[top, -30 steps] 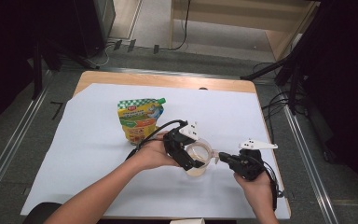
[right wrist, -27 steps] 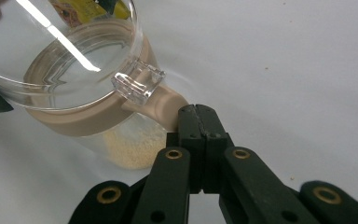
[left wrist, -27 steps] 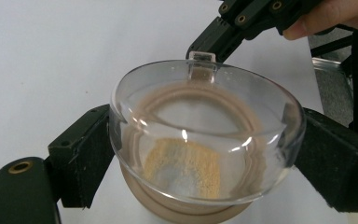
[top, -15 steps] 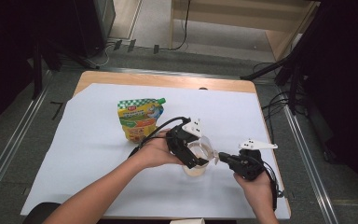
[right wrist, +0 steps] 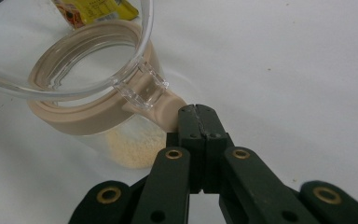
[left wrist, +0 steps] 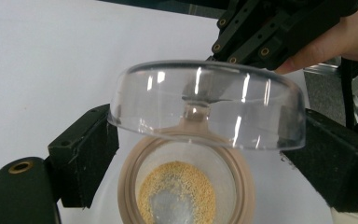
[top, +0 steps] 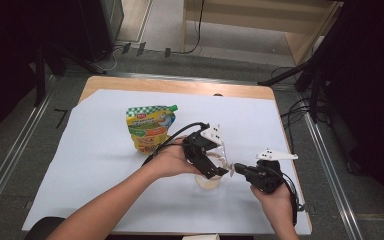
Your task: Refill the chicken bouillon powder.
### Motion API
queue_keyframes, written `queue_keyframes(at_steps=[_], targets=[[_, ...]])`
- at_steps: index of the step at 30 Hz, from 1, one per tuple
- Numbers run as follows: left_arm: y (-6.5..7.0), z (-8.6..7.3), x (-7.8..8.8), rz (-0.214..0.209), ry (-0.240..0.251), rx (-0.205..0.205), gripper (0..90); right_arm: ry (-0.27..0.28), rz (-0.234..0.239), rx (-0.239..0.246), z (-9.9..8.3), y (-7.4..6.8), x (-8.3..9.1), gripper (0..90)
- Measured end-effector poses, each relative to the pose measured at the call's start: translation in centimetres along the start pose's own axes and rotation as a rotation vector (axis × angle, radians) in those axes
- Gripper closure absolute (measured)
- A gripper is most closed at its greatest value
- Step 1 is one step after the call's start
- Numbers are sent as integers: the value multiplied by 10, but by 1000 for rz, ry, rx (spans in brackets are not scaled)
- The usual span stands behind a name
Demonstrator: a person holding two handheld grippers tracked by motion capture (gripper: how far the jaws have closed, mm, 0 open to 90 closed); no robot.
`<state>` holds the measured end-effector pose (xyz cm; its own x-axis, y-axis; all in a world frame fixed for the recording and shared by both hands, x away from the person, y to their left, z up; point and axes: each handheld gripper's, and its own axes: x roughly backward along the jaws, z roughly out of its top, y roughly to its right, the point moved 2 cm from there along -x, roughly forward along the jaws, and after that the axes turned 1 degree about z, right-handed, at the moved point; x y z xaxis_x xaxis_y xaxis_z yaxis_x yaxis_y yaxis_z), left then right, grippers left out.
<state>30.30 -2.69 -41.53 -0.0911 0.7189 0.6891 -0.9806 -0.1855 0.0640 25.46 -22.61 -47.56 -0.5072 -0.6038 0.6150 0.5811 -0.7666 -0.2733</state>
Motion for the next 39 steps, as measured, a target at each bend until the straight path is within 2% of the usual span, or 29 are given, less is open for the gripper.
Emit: queue_keyframes(at_steps=[5, 9, 14, 17, 25, 31, 37, 39], targets=[[1, 5, -4, -3, 15, -3, 126, -1, 1, -2, 0, 0, 0, 900], [2, 9, -8, -12, 32, 10, 126, -1, 3, 2, 0, 0, 0, 900], [2, 13, -13, -20, 30, 9, 126, 1, 6, 0, 0, -1, 0, 900], [2, 14, -17, -31, 47, 18, 126, 1, 8, 0, 0, -1, 1, 900], [2, 15, -26, -55, 57, 44, 121, 0, 6, 2, 0, -1, 1, 900], [1, 14, -22, -55, 40, 47, 120, 11, 8, 1, 0, -1, 1, 900], [1, 12, -15, -56, 21, 62, 130, 38, 1, -22, 2, 2, 12, 900], [1, 13, -16, -55, 23, 59, 130, 34, -2, -15, 1, 1, 13, 900]])
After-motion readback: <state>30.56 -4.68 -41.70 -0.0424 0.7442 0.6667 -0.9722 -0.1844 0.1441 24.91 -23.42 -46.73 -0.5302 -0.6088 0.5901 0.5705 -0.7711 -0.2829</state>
